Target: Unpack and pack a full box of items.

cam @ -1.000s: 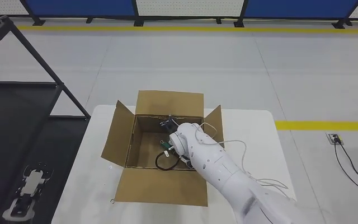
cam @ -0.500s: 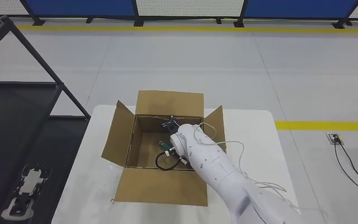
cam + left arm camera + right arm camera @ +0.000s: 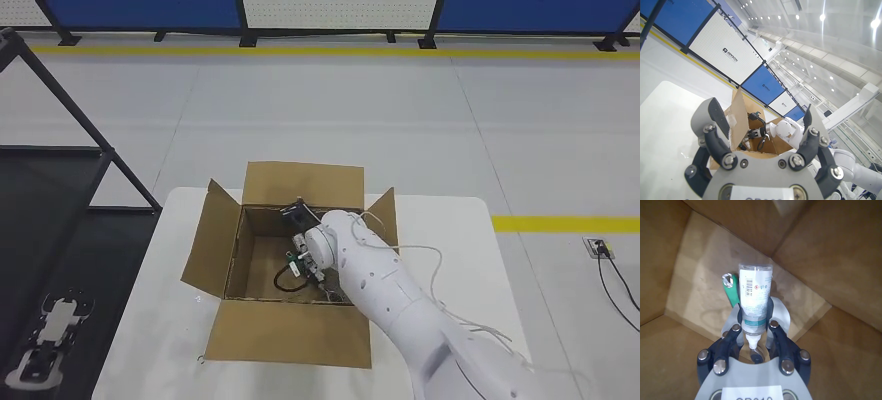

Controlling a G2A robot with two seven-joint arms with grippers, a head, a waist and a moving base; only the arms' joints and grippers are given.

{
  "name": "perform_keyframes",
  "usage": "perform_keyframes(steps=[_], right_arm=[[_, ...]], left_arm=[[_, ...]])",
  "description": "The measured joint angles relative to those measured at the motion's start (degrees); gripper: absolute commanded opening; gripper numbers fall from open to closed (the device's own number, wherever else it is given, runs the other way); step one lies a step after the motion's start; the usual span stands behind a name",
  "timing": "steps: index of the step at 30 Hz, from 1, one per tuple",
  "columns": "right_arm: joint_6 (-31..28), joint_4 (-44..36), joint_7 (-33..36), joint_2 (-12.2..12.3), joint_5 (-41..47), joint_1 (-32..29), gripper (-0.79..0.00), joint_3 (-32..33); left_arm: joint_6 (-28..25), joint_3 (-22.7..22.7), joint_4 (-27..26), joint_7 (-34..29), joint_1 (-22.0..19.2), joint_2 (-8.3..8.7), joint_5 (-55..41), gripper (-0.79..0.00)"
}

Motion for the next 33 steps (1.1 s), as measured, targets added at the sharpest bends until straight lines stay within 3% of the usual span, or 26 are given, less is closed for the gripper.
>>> perform_keyframes(steps=[8, 13, 18, 22, 26, 33], right_arm=[[-6.3, -9.6, -1.1, 3.1, -0.6, 0.0, -0.785, 3.1], [-5.0, -26.2, 2.1, 8.0, -4.8, -5.2, -0.785, 7.8], [-3.2, -58.1, 12.0, 15.5, -14.5, -21.3, -0.785, 19.0], [-5.5, -81.7, 16.5, 19.0, -18.5, -35.6, -0.785, 27.3], [-1.7, -94.2, 13.6, 19.8, -22.8, -42.7, -0.785, 30.7], [11.8, -109.0, 12.0, 20.5, -36.1, -50.7, -0.785, 36.2]], left_arm=[[0.6, 1.3, 0.2, -0.9, -1.4, 0.09, 0.7, 0.0], [0.9, 2.3, 0.1, -1.5, -2.4, 0.19, 1.3, 0.0], [1.4, 3.3, 0.2, -2.2, -3.6, 0.31, 1.9, 0.0], [1.9, 4.2, 0.4, -2.9, -4.4, 0.41, 2.6, 0.0], [2.4, 5.4, 0.6, -3.5, -5.4, 0.53, 3.4, 0.0], [3.2, 8.1, 0.8, -5.0, -7.2, 0.77, 5.1, 0.0]])
